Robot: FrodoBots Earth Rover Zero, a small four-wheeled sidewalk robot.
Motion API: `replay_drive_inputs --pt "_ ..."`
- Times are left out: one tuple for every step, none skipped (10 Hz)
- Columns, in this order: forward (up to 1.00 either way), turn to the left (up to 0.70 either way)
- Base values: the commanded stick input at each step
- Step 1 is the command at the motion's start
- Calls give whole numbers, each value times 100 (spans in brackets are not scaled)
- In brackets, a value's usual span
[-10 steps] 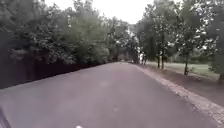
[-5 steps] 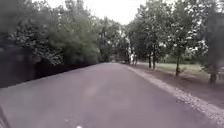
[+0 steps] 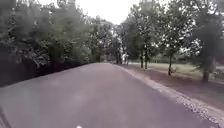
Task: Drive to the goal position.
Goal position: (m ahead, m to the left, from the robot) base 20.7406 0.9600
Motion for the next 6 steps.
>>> replay_drive_inputs --pt "100 1" --pt "100 1" --pt "100 1" --pt "100 -1" --pt "100 0" --pt "100 0"
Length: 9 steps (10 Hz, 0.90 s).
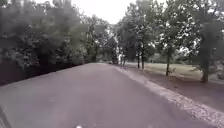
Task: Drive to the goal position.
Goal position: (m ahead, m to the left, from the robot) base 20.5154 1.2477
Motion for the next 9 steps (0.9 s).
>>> replay_drive_inputs --pt "100 1" --pt "100 1" --pt "100 1" --pt "100 1" --pt "100 1" --pt "100 1" --pt "100 1" --pt "100 0" --pt "100 -3"
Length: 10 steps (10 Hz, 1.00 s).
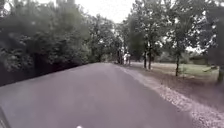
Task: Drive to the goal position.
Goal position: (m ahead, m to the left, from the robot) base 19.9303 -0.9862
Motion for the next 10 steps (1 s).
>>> replay_drive_inputs --pt "100 -4" --pt "100 -5" --pt "100 -5" --pt "100 -6" --pt "100 -11" --pt "100 -14" --pt "100 -14" --pt "100 -14" --pt "100 -13" --pt "100 -3"
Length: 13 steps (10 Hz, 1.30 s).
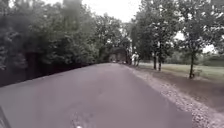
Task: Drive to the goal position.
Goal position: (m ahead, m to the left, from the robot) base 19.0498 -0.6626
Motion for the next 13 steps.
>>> replay_drive_inputs --pt "100 -2" --pt "100 -1" --pt "100 -1" --pt "100 -1" --pt "100 -1" --pt "100 -1" --pt "100 -1" --pt "100 -1" --pt "100 -1" --pt "100 -1" --pt "100 -1" --pt "100 -1" --pt "100 -1"
